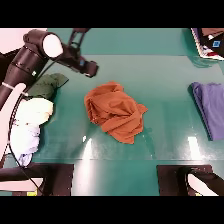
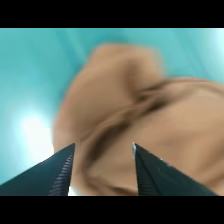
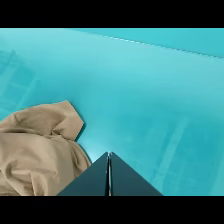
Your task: Fold the shirts.
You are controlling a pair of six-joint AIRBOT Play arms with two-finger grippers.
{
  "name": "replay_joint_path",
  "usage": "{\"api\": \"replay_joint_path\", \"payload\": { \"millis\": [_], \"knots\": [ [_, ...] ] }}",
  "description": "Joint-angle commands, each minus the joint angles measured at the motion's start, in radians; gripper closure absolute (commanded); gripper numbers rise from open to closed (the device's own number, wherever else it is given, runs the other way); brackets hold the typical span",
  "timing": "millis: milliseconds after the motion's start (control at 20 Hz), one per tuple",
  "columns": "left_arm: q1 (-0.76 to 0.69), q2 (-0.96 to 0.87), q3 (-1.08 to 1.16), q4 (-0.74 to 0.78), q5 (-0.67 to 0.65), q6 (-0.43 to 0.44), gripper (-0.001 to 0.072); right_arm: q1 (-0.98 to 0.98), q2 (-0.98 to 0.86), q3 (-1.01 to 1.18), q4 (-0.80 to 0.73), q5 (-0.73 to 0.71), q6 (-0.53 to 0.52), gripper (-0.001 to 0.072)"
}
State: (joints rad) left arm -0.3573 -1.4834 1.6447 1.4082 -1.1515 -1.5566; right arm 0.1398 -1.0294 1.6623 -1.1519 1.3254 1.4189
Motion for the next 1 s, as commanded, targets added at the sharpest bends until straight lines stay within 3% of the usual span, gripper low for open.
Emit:
{"api": "replay_joint_path", "payload": {
  "millis": [0, 150, 600, 750, 800, 850, 950],
  "knots": [
    [0.194, -0.078, -0.11, -0.155, 0.015, -0.014, 0.0263, 0.0, -0.012, 0.0, 0.001, 0.003, 0.001, 0.0693],
    [0.241, -0.181, -0.181, -0.28, 0.016, 0.032, 0.0262, 0.0, -0.037, 0.0, 0.004, 0.011, 0.001, 0.0694],
    [0.223, -0.297, -0.188, -0.37, 0.051, 0.052, 0.0263, 0.001, -0.111, 0.0, 0.009, 0.062, 0.002, 0.0693],
    [0.182, -0.296, -0.19, -0.369, 0.063, 0.095, 0.0292, 0.0, -0.11, 0.0, 0.008, 0.066, 0.002, 0.0693],
    [0.183, -0.294, -0.187, -0.37, 0.063, 0.09, 0.0402, 0.0, -0.11, 0.0, 0.007, 0.08, 0.002, 0.0693],
    [0.186, -0.292, -0.178, -0.369, 0.059, 0.09, 0.0641, 0.0, -0.111, 0.0, 0.0, 0.112, 0.002, 0.0693],
    [0.203, -0.288, -0.127, -0.369, 0.024, 0.089, 0.0685, -0.002, -0.106, -0.028, -0.003, 0.168, 0.014, 0.0694]
  ]
}}
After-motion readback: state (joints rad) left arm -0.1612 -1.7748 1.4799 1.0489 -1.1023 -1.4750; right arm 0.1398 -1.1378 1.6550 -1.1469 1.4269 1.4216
